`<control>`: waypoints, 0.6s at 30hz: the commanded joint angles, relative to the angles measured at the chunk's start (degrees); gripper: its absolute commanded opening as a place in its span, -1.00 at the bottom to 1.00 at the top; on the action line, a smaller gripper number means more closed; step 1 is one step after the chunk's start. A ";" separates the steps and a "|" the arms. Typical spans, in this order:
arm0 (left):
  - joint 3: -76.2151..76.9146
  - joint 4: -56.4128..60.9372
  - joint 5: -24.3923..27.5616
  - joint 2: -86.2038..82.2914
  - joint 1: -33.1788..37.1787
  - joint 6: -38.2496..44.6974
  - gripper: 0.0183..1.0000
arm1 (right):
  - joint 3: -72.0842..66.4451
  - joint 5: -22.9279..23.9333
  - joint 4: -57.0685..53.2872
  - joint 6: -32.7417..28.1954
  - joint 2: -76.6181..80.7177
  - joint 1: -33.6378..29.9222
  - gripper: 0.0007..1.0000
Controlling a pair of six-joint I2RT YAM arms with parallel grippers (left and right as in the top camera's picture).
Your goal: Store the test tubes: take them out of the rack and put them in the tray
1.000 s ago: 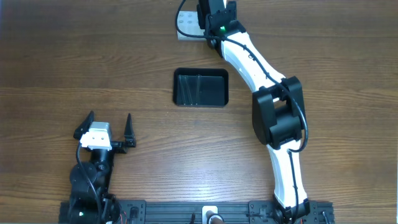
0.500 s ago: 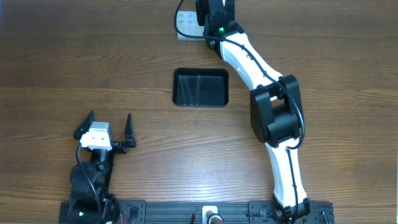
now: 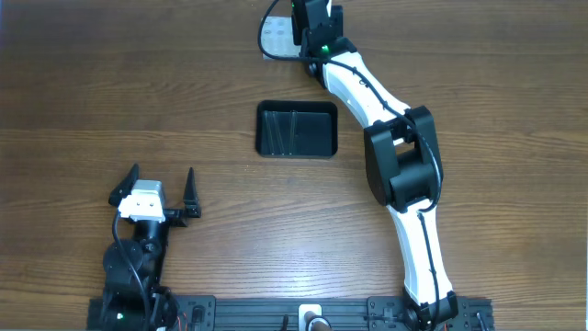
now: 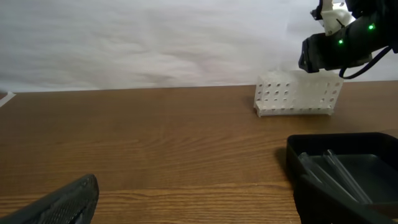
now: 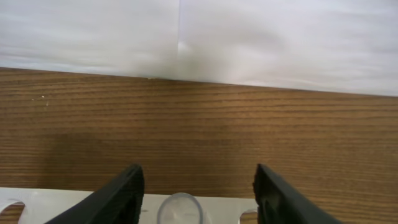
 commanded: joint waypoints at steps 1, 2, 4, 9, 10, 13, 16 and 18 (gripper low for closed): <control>-0.28 0.02 0.76 -0.35 0.26 0.81 1.00 | 1.40 -0.04 0.22 0.07 0.22 -0.59 0.02; -0.28 0.02 0.74 -0.35 0.26 0.81 1.00 | 1.40 -0.04 0.22 0.07 0.22 -0.66 -0.03; -0.28 0.02 0.74 -0.35 0.26 0.81 1.00 | 1.40 -0.04 0.15 0.07 0.22 -0.70 -0.14; -0.28 0.04 0.76 -0.35 0.26 0.81 1.00 | 1.40 -0.04 0.00 0.07 0.22 -0.70 -0.37; -0.28 0.02 0.76 -0.35 0.26 0.81 1.00 | 1.40 -0.04 0.00 0.07 0.22 -0.70 -0.41; -0.28 0.02 0.76 -0.35 0.26 0.81 1.00 | 1.40 -0.04 -0.02 0.07 0.22 -0.70 -0.50; -0.28 0.02 0.74 -0.35 0.26 0.81 1.00 | 1.40 -0.04 0.00 0.07 0.22 -0.70 -0.56; -0.28 0.02 0.76 -0.35 0.26 0.81 1.00 | 1.40 -0.04 0.00 0.07 0.20 -0.70 -0.61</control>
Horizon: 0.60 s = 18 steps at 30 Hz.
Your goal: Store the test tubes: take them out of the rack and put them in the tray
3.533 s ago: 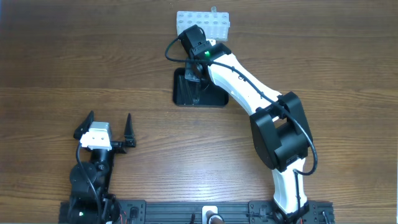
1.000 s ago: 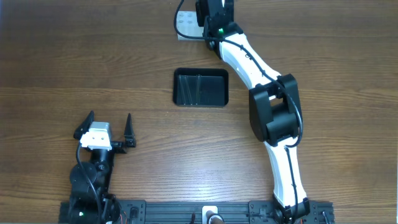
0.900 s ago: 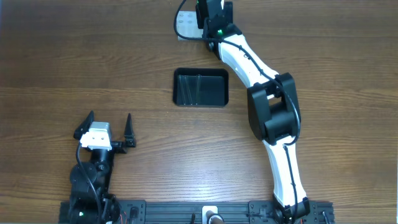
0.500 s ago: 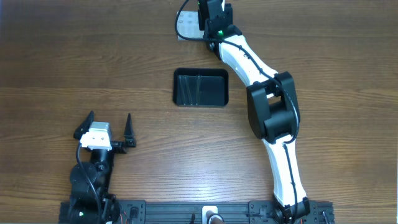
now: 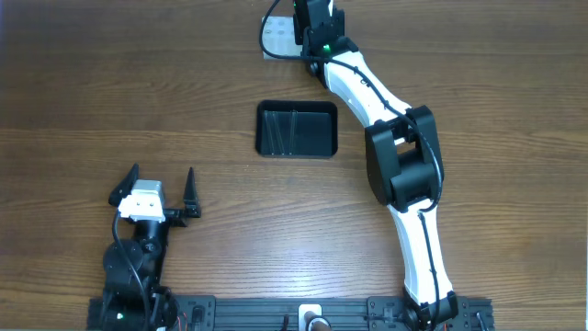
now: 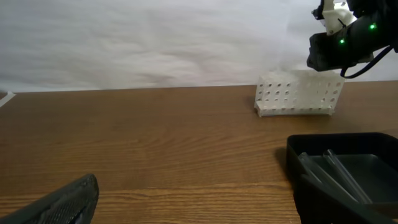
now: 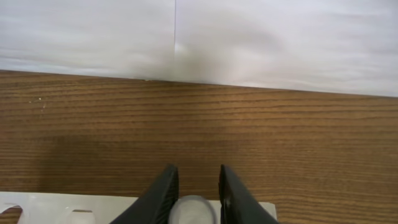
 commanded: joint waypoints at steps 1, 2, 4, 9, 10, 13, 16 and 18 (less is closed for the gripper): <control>-0.28 0.02 0.74 -0.35 0.26 0.81 1.00 | 1.40 -0.04 -0.02 0.11 0.17 -0.44 -0.62; -0.28 0.02 0.76 -0.35 0.26 0.81 1.00 | 1.40 -0.04 -0.02 0.11 0.15 -0.44 -0.64; -0.28 0.02 0.76 -0.35 0.26 0.81 1.00 | 1.42 -0.04 -0.02 0.11 0.13 -0.44 -0.69; -0.28 0.02 0.74 -0.35 0.26 0.83 1.00 | 1.51 -0.04 -0.17 0.09 -0.61 -0.44 -0.76; -0.28 0.02 0.76 -0.35 0.26 0.81 1.00 | 1.51 -0.04 -0.24 0.09 -0.85 -0.42 -0.78; -0.28 0.02 0.74 -0.35 0.26 0.81 1.00 | 1.51 -0.04 -0.79 0.04 -2.49 -0.37 -0.82; -0.28 0.02 0.76 -0.35 0.26 0.81 1.00 | 1.51 -0.02 -2.01 -0.70 -4.96 -0.31 -0.85; -0.28 0.02 0.74 -0.35 0.26 0.81 1.00 | 1.51 0.09 -2.56 -1.31 -7.04 -0.20 -0.86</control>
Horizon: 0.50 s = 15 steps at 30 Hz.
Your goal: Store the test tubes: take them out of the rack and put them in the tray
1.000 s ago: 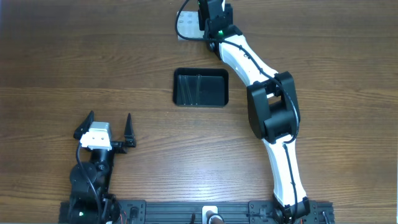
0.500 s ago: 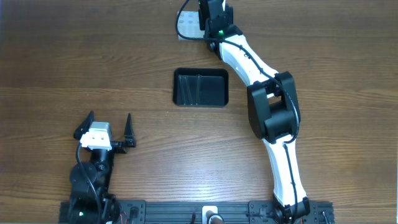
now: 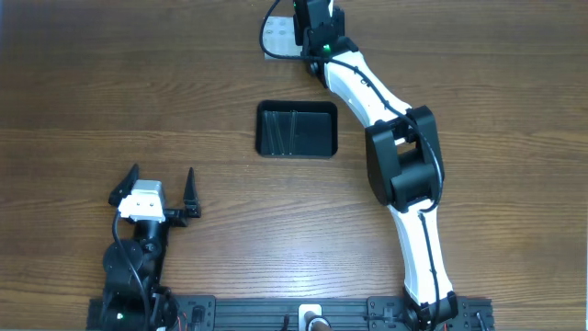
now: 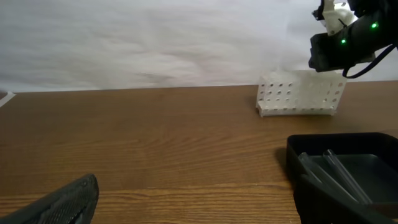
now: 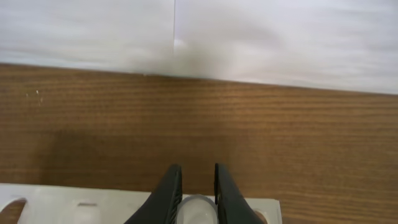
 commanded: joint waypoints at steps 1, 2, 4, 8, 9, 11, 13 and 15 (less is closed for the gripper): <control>-0.28 0.02 0.74 -0.35 0.26 0.81 1.00 | 1.46 0.33 -0.94 -1.68 -7.85 -0.11 -0.86; -0.28 0.02 0.74 -0.35 0.26 0.81 1.00 | 1.46 0.68 -1.22 -2.10 -9.31 -0.04 -0.86; -0.28 0.02 0.74 -0.35 0.26 0.81 1.00 | 1.46 1.73 -1.46 -2.71 -12.39 0.15 -0.85; -0.28 0.02 0.76 -0.35 0.26 0.81 1.00 | 1.46 2.56 -1.92 -4.66 -19.17 0.44 -0.82; -0.28 0.02 0.74 -0.35 0.26 0.81 1.00 | 1.46 2.54 -2.36 -4.85 -20.98 0.57 -0.82; -0.28 0.02 0.76 -0.35 0.26 0.81 1.00 | 1.46 2.51 -4.46 -4.57 -24.15 0.96 -0.83; -0.28 0.02 0.76 -0.35 0.26 0.81 1.00 | 1.46 2.49 -8.41 -2.58 -26.86 1.79 -0.84; -0.28 0.02 0.74 -0.35 0.26 0.81 1.00 | 1.46 2.49 -13.88 1.01 -28.85 3.04 -0.84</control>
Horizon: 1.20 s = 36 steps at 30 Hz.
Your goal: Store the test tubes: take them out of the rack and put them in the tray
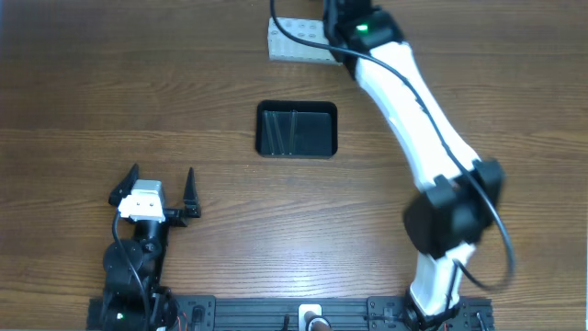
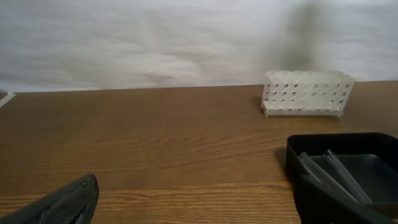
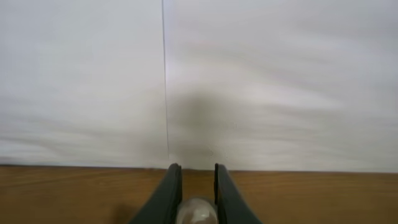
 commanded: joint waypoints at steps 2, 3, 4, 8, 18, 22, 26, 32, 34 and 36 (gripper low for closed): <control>-0.28 0.00 0.74 -0.35 0.26 0.83 1.00 | 0.92 0.83 -13.20 9.07 -5.62 3.82 -0.83; -0.28 0.00 0.76 -0.35 0.26 0.81 1.00 | 0.92 0.68 -16.55 11.50 -5.79 4.44 -0.83; -0.28 0.00 0.76 -0.35 0.26 0.81 1.00 | 0.92 0.33 -19.93 13.79 -5.79 4.98 -0.83; -0.28 0.00 0.76 -0.35 0.26 0.81 1.00 | 0.87 -6.36 -32.65 22.34 -4.28 6.05 -0.89; -0.28 0.00 0.76 -0.35 0.26 0.81 1.00 | 0.83 -14.91 -42.99 29.64 6.84 6.03 -0.97; -0.28 0.00 0.76 -0.35 0.26 0.81 1.00 | 0.83 -14.99 -43.95 29.66 10.71 5.95 -0.98; -0.28 0.00 0.76 -0.35 0.26 0.81 1.00 | 0.83 -14.67 -45.24 29.62 13.07 5.95 -0.98; -0.28 0.00 0.76 -0.35 0.26 0.81 1.00 | 0.76 -12.35 -46.77 29.66 15.17 6.21 -0.97; -0.28 0.00 0.74 -0.35 0.26 0.81 1.00 | 0.74 -12.35 -46.60 30.08 16.09 6.34 -0.98; -0.28 0.00 0.74 -0.35 0.26 0.81 0.99 | 0.76 -12.33 -46.31 30.08 17.09 6.43 -0.98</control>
